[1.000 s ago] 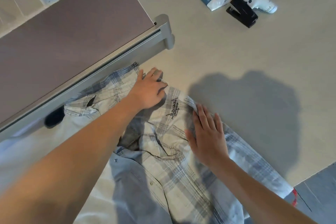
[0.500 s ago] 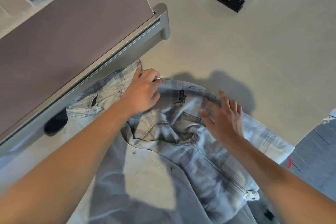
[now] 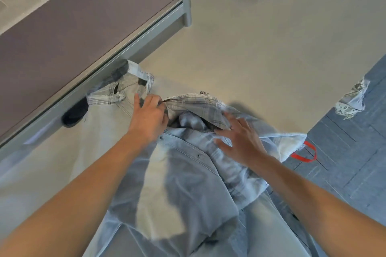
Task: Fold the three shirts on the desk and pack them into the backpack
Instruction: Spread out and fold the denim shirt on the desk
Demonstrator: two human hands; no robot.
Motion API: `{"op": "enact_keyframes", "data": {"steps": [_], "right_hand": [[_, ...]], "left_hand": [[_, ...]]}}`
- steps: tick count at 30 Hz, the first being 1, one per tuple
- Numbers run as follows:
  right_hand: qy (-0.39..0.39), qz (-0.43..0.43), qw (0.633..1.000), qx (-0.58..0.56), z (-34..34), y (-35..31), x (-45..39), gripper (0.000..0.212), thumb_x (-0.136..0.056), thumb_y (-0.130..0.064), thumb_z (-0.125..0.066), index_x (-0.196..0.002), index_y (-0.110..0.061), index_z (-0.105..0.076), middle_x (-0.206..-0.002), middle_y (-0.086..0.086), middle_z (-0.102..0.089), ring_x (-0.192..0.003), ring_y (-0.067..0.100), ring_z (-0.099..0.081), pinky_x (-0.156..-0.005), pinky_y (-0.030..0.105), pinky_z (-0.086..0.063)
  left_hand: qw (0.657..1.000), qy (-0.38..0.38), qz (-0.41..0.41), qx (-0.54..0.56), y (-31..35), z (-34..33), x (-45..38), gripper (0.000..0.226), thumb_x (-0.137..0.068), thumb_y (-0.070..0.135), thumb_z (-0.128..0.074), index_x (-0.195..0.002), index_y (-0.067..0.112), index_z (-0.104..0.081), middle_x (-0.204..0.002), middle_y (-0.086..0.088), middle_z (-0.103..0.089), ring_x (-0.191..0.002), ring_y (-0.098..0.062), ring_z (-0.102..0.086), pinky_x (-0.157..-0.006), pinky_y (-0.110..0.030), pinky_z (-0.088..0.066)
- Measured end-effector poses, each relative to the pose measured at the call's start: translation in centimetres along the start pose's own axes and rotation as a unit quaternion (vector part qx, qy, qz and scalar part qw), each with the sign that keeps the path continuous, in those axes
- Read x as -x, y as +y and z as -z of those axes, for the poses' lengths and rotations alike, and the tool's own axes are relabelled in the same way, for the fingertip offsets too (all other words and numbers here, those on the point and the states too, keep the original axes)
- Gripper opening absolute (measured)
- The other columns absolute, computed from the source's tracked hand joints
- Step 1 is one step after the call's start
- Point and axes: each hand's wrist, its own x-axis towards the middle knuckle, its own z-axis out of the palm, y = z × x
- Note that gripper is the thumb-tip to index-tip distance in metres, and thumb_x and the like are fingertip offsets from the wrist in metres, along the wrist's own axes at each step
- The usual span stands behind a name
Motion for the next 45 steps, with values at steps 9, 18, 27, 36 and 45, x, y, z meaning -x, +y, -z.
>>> {"op": "enact_keyframes", "data": {"steps": [9,18,27,36,45], "right_hand": [[0.114,-0.109,0.975,-0.154,0.5,3.4,2.2,0.039,-0.100,-0.048,-0.055,-0.121,-0.023,-0.074,-0.145,0.006,-0.057,-0.127,0.028,-0.056,-0.104,0.048,-0.051],[-0.029,-0.115,0.985,-0.126,2.2,8.0,1.3,0.046,-0.104,-0.059,-0.045,-0.126,-0.032,-0.075,-0.160,-0.005,-0.043,-0.139,0.024,-0.041,-0.115,0.048,-0.036],[0.080,-0.004,0.997,-0.020,1.5,6.1,5.5,0.046,-0.098,-0.049,-0.056,-0.123,-0.012,-0.068,-0.131,-0.001,-0.051,-0.114,0.025,-0.051,-0.096,0.043,-0.053],[0.078,0.086,0.993,-0.007,-2.9,-1.7,12.7,0.040,-0.090,-0.035,-0.066,-0.119,-0.007,-0.065,-0.132,0.007,-0.051,-0.109,0.029,-0.054,-0.088,0.043,-0.055],[0.114,-0.015,0.990,-0.075,-5.3,-3.2,12.8,0.029,-0.085,-0.046,-0.070,-0.100,-0.023,-0.078,-0.153,0.012,-0.049,-0.142,0.035,-0.042,-0.115,0.054,-0.036]], "left_hand": [[0.982,-0.025,-0.089,0.165,10.7,1.6,-3.6,0.020,-0.102,0.033,-0.054,-0.100,0.021,-0.069,-0.170,-0.010,-0.024,-0.160,-0.026,-0.008,-0.127,-0.061,-0.003],[0.986,-0.074,-0.094,0.116,13.2,0.7,-5.3,0.029,-0.103,0.040,-0.056,-0.103,0.021,-0.078,-0.124,0.002,-0.052,-0.126,-0.019,-0.049,-0.124,-0.065,-0.006],[0.992,-0.055,-0.111,-0.016,13.2,0.4,1.0,0.048,-0.098,0.044,-0.043,-0.127,0.018,-0.070,-0.129,-0.002,-0.049,-0.134,-0.023,-0.043,-0.124,-0.066,-0.009],[0.988,0.034,-0.136,-0.069,8.4,-1.2,10.0,0.053,-0.091,0.038,-0.035,-0.108,0.007,-0.073,-0.125,-0.003,-0.055,-0.120,-0.026,-0.052,-0.117,-0.063,-0.030],[0.988,-0.044,-0.143,-0.039,7.2,-2.8,13.5,0.058,-0.093,0.044,-0.029,-0.111,0.015,-0.076,-0.152,-0.007,-0.044,-0.150,-0.029,-0.027,-0.122,-0.062,-0.018]]}}
